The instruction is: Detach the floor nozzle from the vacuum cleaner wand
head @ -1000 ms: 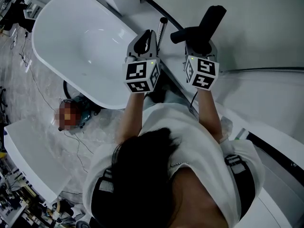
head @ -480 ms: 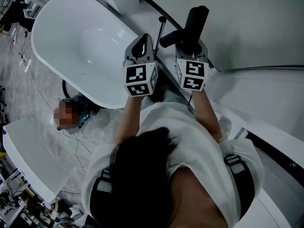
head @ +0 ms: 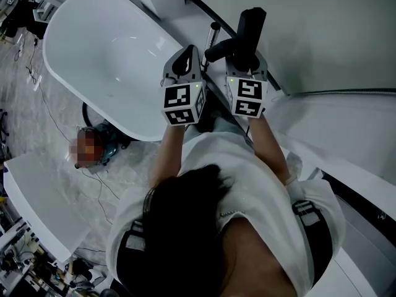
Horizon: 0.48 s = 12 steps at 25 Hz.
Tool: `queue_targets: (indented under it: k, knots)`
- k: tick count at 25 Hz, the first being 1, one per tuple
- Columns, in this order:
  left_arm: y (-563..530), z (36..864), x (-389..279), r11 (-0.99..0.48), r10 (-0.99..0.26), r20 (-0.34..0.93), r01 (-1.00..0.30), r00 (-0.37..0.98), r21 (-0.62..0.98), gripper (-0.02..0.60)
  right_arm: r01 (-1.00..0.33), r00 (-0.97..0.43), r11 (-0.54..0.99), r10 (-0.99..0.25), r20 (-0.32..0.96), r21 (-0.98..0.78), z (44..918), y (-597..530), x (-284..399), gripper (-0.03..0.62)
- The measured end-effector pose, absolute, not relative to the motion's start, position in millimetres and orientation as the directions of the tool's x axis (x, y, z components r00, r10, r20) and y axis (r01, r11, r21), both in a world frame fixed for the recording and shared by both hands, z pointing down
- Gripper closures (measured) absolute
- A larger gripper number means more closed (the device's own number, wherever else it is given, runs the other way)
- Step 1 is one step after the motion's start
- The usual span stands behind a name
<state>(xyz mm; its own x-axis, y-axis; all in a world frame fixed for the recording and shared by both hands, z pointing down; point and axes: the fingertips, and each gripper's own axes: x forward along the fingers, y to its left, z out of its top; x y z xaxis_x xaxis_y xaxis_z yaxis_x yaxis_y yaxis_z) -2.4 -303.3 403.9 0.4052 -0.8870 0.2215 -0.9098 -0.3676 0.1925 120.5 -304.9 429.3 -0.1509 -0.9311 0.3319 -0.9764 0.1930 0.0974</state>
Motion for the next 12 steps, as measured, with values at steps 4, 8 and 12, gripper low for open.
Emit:
queue_targets:
  k: [4,8,12]
  knots:
    - [-303.9,400.8,-1.8,-0.390,-0.888,0.200,-0.909,0.414,0.149,0.578,-0.975,-0.148,0.194,-0.933,0.328,0.110,427.1,-306.1,117.3,0.375]
    - [-303.5,402.8,-1.9,-0.398,-0.886,0.202,-0.908,0.418,0.134,0.578,-0.971,-0.148,0.199,-0.934,0.326,0.129,425.9,-305.0,111.2,0.375]
    - [-302.1,404.2,-2.8,-0.396,-0.888,0.208,-0.912,0.410,0.107,0.578,-0.971,-0.143,0.196,-0.936,0.322,0.140,423.5,-302.8,109.7,0.375]
